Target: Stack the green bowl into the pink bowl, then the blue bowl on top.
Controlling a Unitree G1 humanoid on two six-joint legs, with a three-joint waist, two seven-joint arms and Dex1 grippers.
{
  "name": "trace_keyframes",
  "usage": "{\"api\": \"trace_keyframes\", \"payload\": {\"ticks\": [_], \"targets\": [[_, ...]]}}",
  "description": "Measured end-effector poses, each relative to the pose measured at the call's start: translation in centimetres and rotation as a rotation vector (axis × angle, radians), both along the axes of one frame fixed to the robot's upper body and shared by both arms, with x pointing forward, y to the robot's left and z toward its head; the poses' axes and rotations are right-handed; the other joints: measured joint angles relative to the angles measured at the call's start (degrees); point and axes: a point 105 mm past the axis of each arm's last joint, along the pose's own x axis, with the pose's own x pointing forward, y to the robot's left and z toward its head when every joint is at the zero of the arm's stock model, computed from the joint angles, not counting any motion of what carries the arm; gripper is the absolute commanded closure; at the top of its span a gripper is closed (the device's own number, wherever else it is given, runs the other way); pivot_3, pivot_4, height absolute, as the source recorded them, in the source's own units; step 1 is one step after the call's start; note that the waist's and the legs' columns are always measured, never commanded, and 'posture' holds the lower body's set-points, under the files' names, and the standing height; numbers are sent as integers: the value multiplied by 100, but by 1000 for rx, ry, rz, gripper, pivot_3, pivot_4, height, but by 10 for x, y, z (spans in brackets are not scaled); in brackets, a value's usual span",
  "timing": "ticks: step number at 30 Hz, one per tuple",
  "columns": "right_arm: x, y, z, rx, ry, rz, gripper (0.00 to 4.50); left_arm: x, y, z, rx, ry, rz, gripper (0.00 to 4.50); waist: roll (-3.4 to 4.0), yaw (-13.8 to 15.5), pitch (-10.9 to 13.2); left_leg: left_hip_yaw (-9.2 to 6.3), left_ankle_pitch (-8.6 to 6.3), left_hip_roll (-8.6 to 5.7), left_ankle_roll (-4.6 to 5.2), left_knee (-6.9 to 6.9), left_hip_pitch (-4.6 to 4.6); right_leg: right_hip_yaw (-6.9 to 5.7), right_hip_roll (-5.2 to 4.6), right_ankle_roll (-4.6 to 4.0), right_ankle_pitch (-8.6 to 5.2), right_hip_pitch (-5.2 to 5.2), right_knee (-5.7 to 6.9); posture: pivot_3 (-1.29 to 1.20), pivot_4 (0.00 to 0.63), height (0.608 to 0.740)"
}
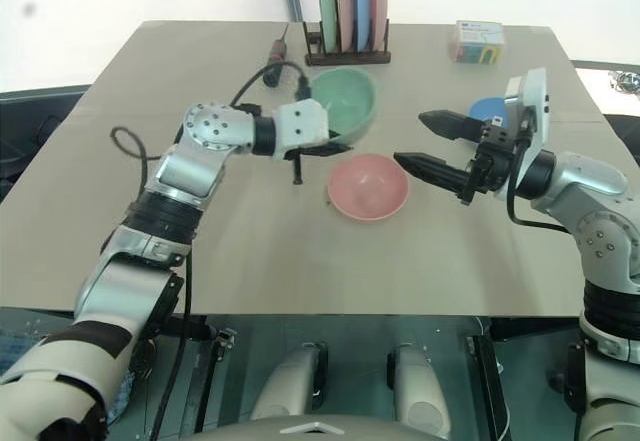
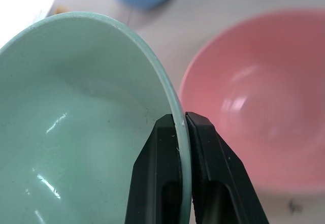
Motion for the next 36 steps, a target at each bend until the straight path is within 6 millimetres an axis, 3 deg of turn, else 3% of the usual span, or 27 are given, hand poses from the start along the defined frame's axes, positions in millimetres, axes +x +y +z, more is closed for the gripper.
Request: {"api": "trace_keyframes", "payload": {"ticks": [2,7,8,10,15,18,21,23,31,36], "targets": [[0,0,-1,0,0,-3,0,-28,-13,-4,44,-14,-136,4459,1,-7,0,5,0,1,0,0,4,6,0,0,0,1,2,0,150,740],[1,-1,-1,-1,-2,-9,0,-51,-17,-27,120,22,-231,4459,1,-1,0,6,0,3,1,2,8,7,3,0,0,1,9,0,150,740],[1,0,-1,-1,-2,-12,0,-54,-17,-28,123,20,-238,3669,0,7,0,6,1,3,1,3,8,7,3,1,0,1,9,0,150,740],[1,0,-2,-3,0,-13,0,-55,-17,-26,124,9,-239,3123,0,14,0,7,1,3,1,6,8,7,3,1,0,2,9,0,150,740],[1,-1,-3,-5,3,-18,0,-43,-10,-24,104,-25,-173,1153,0,19,0,7,0,3,1,7,8,7,3,2,0,2,8,0,150,740],[2,-2,-3,-10,3,-21,0,-35,-11,-18,30,-54,-132,398,0,23,0,7,0,3,1,7,7,8,3,2,1,2,7,0,150,740],[7,-2,-8,-49,-3,-43,0,-37,-19,4,-172,-44,-145,398,0,28,0,6,0,3,1,11,5,7,2,4,1,2,6,0,150,740],[18,-7,-16,-100,1,-96,0,-34,-8,15,-288,2,-91,398,1,-18,-1,13,0,3,1,11,12,13,3,4,2,2,10,0,150,740],[89,-46,-55,-506,-73,-375,0,-16,73,21,-814,294,292,398,0,-135,1,17,0,6,1,11,18,19,4,5,2,1,18,0,150,740],[127,-59,-67,-689,-100,-442,0,-30,107,5,-911,370,417,398,0,-139,2,25,1,5,0,9,18,27,2,5,5,0,15,0,150,740]]}}
